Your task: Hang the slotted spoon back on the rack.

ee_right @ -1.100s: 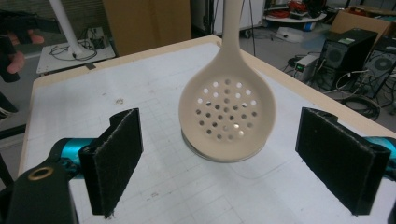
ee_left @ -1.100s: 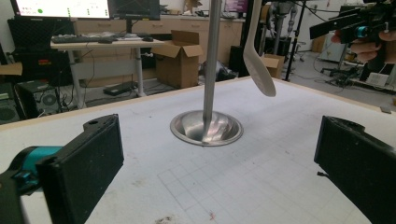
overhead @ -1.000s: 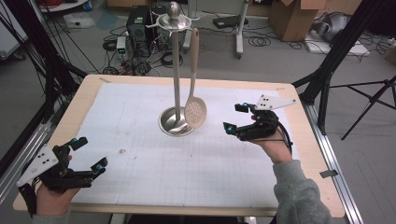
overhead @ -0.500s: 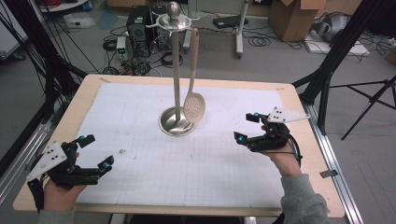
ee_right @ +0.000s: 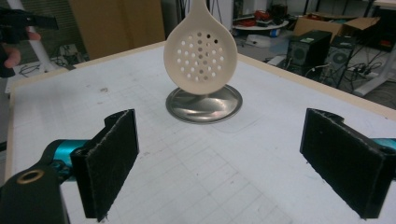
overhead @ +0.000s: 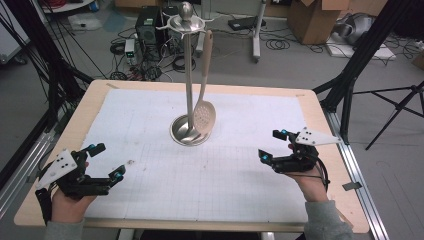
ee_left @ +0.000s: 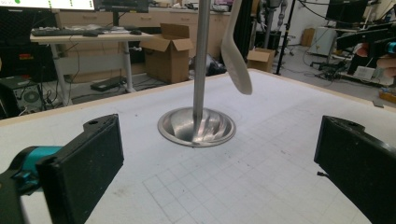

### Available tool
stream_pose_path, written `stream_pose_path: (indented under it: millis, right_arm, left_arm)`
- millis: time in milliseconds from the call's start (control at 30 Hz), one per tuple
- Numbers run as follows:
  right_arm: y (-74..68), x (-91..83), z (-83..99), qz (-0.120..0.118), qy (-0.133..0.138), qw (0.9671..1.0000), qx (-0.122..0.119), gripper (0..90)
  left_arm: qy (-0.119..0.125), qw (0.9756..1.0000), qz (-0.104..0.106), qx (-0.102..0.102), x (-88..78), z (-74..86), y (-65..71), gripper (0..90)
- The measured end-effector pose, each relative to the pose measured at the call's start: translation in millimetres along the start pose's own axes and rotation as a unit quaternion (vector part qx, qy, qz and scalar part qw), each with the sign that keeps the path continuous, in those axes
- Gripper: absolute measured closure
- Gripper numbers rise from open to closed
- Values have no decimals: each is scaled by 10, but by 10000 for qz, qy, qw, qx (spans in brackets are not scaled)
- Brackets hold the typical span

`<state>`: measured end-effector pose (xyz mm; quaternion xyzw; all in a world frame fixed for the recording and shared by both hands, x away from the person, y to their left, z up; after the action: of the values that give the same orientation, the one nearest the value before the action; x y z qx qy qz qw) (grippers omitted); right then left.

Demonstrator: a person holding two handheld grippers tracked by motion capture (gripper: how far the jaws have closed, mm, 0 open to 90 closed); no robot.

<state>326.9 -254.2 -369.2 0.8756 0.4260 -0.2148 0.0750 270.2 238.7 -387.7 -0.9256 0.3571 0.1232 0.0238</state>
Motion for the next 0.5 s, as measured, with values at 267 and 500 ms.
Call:
stream_pose_path:
  millis: [267,500]
  right_arm:
    - [-12,-72,228,131,25,9999,95,110]
    - [50,-126,339,254,6,9995,177,110]
  left_arm:
    - [-48,10000,3,-11,50,20,0,17]
    - [-63,10000,22,29,86,17,34,17]
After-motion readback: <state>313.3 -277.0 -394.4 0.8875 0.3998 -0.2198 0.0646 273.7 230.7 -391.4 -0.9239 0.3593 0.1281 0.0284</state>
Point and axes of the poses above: each handheld gripper's, and its own axes: x roughly forward along the jaws, z roughly out of its underside, y roughly to its right, the point moved 5 cm from there along x, roughly forward along the jaws, and after that the axes turned 9 degrees about -y, right-handed, at the moved point
